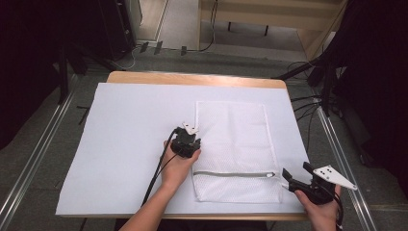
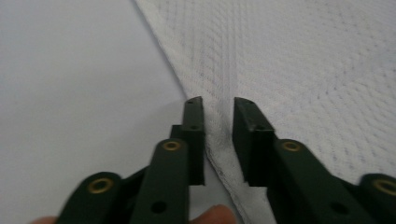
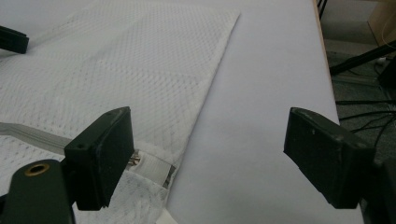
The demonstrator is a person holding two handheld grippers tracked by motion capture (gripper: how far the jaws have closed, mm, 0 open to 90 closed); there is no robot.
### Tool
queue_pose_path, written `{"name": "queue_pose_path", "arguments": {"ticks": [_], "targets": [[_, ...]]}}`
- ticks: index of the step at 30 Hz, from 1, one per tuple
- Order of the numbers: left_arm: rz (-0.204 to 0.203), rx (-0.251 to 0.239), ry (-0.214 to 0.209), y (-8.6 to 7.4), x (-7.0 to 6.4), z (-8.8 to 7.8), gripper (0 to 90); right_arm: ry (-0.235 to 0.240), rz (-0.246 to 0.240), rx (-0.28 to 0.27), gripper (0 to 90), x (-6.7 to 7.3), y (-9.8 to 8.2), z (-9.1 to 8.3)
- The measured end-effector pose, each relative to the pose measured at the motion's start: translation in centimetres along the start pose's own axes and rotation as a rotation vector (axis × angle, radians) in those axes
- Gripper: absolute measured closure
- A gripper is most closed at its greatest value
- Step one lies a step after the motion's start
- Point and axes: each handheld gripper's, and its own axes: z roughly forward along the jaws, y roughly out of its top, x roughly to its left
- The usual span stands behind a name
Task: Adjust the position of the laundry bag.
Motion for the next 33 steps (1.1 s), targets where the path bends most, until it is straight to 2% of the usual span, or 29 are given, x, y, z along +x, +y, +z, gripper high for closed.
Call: {"name": "queue_pose_path", "arguments": {"ticks": [1, 2, 6, 7, 14, 15, 16, 18, 20, 21, 22, 23, 24, 25, 26, 27, 28, 33], "targets": [[-0.003, 0.001, -0.031, 0.0, 0.1, 0.0, 85.5, 0.002, -0.003, 0.001, 16.5, 0.1, 0.0, 0.0], [0.002, 0.0, -0.038, 0.0, 0.1, 0.0, 89.5, 0.003, -0.008, 0.005, 16.5, 0.2, 0.0, 0.1], [-0.01, 0.001, -0.083, -0.1, 0.8, -0.3, 90.0, 0.006, -0.013, 0.004, 17.1, 0.3, 0.0, 0.1], [-0.026, -0.006, -0.098, -0.2, 1.3, -0.6, 90.0, 0.007, -0.007, 0.002, 17.7, 0.2, -0.1, 0.1], [-0.058, -0.022, -0.125, -0.7, 3.0, -2.4, 90.0, 0.015, -0.009, 0.005, 18.6, 0.4, -0.1, 0.1], [-0.072, -0.024, -0.133, -1.0, 3.8, -2.9, 90.0, 0.02, -0.016, 0.003, 18.6, 0.6, 0.0, 0.1], [-0.072, -0.024, -0.133, -1.0, 3.8, -2.9, 90.0, 0.02, -0.016, 0.003, 18.6, 0.6, 0.0, 0.1], [-0.081, -0.02, -0.141, -1.4, 4.8, -3.7, 90.0, 0.024, -0.018, 0.004, 18.6, 0.9, 0.0, 0.0], [-0.084, -0.013, -0.137, -1.7, 5.8, -4.3, 90.0, 0.027, -0.023, 0.002, 18.7, 1.0, 0.0, 0.0], [-0.084, -0.014, -0.13, -2.0, 6.8, -5.0, 90.0, 0.031, -0.027, 0.002, 18.8, 1.2, 0.0, 0.0], [-0.084, -0.014, -0.13, -2.0, 6.8, -5.0, 90.0, 0.031, -0.027, 0.002, 18.8, 1.2, 0.0, 0.0], [-0.095, -0.011, -0.118, -2.2, 8.1, -5.7, 90.0, 0.031, -0.026, 0.005, 18.8, 1.4, 0.0, 0.0], [-0.095, -0.011, -0.118, -2.2, 8.1, -5.7, 90.0, 0.031, -0.026, 0.005, 18.8, 1.4, 0.0, 0.0], [-0.114, -0.009, -0.104, -2.4, 9.6, -6.2, 90.0, 0.035, -0.027, 0.004, 18.8, 1.6, 0.0, 0.0], [-0.114, -0.009, -0.104, -2.4, 9.6, -6.2, 90.0, 0.035, -0.027, 0.004, 18.8, 1.6, 0.0, 0.0], [-0.131, -0.005, -0.092, -2.6, 10.8, -6.4, 90.0, 0.037, -0.032, 0.004, 18.7, 1.8, -0.1, 0.0], [-0.131, -0.005, -0.092, -2.6, 10.8, -6.4, 90.0, 0.037, -0.032, 0.004, 18.7, 1.8, -0.1, 0.0], [-0.15, 0.008, -0.045, -2.4, 13.2, -6.4, 90.0, 0.05, -0.029, -0.002, 18.7, 2.4, -0.1, 0.1]]}}
